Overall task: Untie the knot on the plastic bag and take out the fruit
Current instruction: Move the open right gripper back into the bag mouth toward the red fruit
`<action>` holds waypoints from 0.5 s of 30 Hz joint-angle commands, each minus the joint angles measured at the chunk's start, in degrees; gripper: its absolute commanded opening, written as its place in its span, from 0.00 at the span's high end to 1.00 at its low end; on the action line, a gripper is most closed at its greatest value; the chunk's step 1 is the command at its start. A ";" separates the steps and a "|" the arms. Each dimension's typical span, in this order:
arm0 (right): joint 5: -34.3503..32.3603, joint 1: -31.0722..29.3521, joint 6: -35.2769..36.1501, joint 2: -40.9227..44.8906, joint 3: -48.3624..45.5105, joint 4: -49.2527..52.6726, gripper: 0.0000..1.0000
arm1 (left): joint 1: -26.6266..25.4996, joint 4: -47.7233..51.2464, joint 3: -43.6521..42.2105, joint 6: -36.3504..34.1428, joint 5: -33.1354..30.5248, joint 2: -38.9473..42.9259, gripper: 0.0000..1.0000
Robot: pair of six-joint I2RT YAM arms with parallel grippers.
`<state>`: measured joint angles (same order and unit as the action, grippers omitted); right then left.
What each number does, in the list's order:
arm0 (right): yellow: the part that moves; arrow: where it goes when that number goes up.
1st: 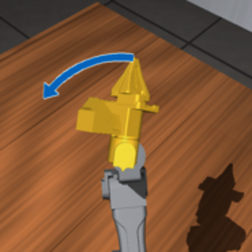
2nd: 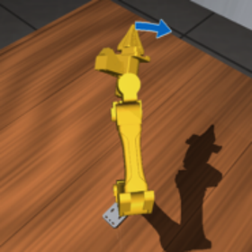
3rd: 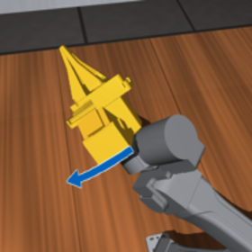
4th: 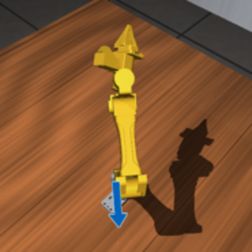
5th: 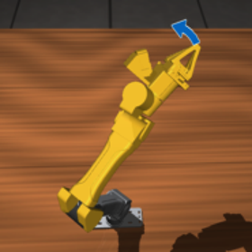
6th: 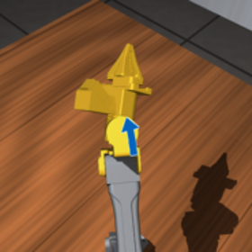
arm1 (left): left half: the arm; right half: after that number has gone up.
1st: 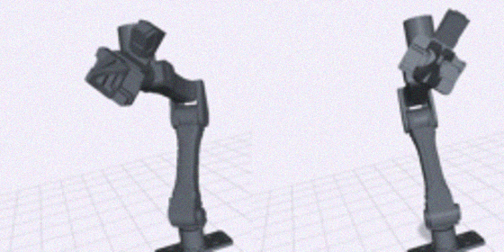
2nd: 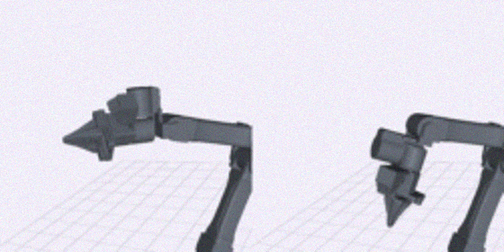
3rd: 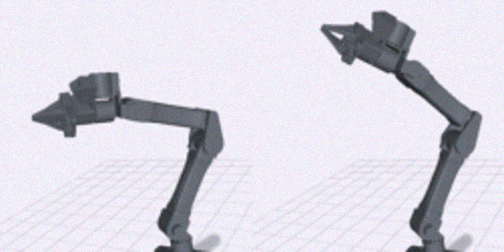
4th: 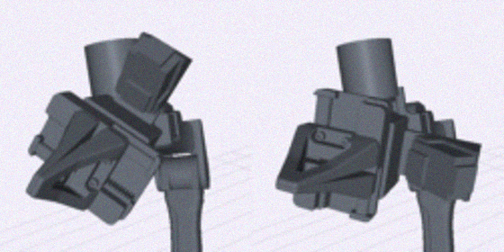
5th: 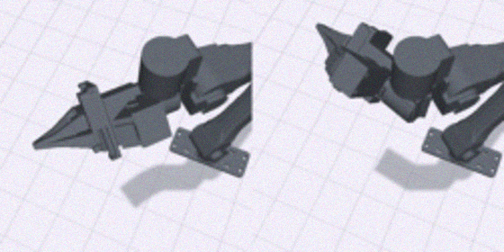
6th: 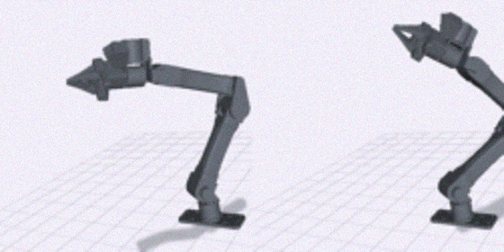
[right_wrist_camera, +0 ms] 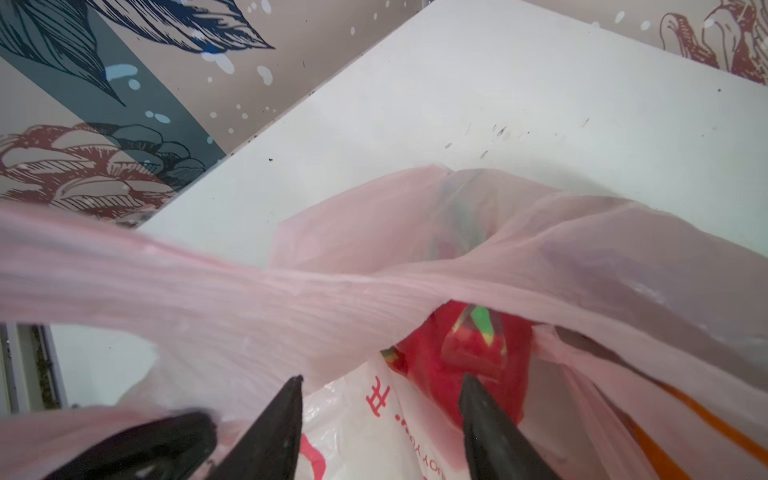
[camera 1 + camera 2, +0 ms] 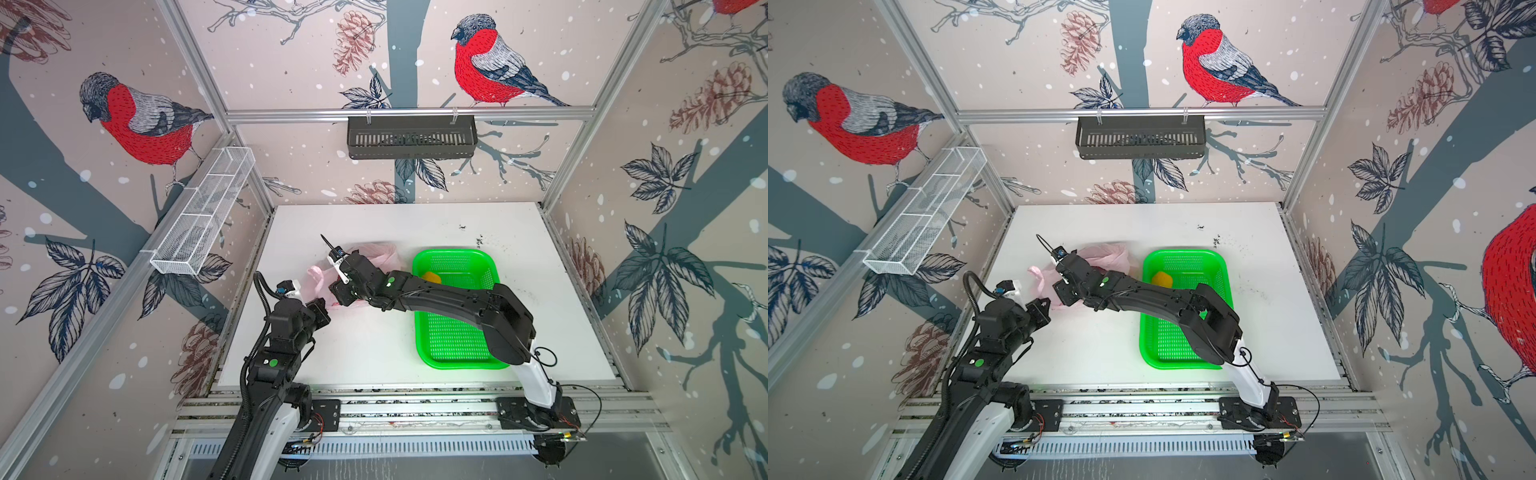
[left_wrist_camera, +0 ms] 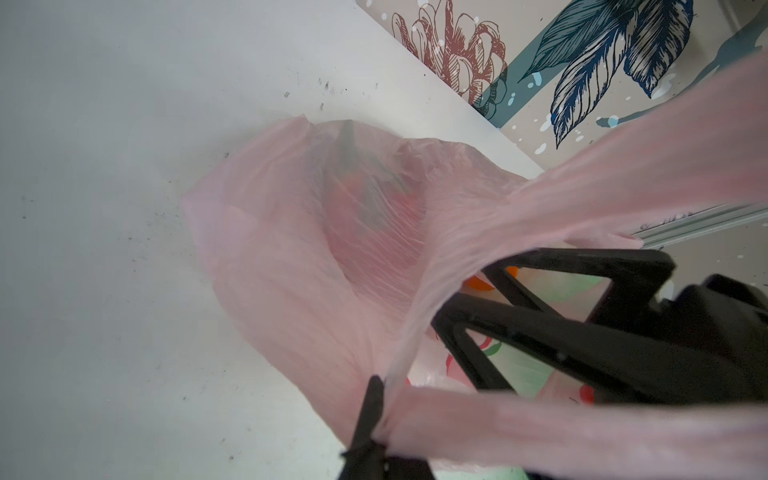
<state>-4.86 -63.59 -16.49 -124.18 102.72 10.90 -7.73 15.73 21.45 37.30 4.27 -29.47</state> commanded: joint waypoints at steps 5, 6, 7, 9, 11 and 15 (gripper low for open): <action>-0.08 1.43 0.38 -2.33 2.02 1.50 0.40 | -0.18 0.09 0.08 0.58 -1.79 1.02 1.00; 0.09 1.60 0.51 -2.51 2.26 1.51 0.40 | -0.18 0.01 0.04 0.66 -1.72 1.03 1.00; 0.25 1.71 0.64 -2.81 2.46 1.50 0.40 | -0.18 -0.15 -0.09 0.66 -1.68 1.00 1.00; 0.70 2.05 0.91 -3.54 3.24 1.70 0.41 | -0.32 -0.16 -0.10 0.63 -1.55 0.83 1.00; 1.84 2.29 1.07 -4.41 4.27 2.11 0.47 | -0.36 -0.25 -0.10 0.58 -1.46 0.65 1.00; 2.66 2.46 1.43 -5.54 5.63 2.29 0.48 | -0.36 -0.35 -0.10 0.43 -1.20 0.39 1.00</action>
<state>-3.27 -61.30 -15.99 -129.23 107.37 13.23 -8.05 15.86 21.37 37.52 3.16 -28.99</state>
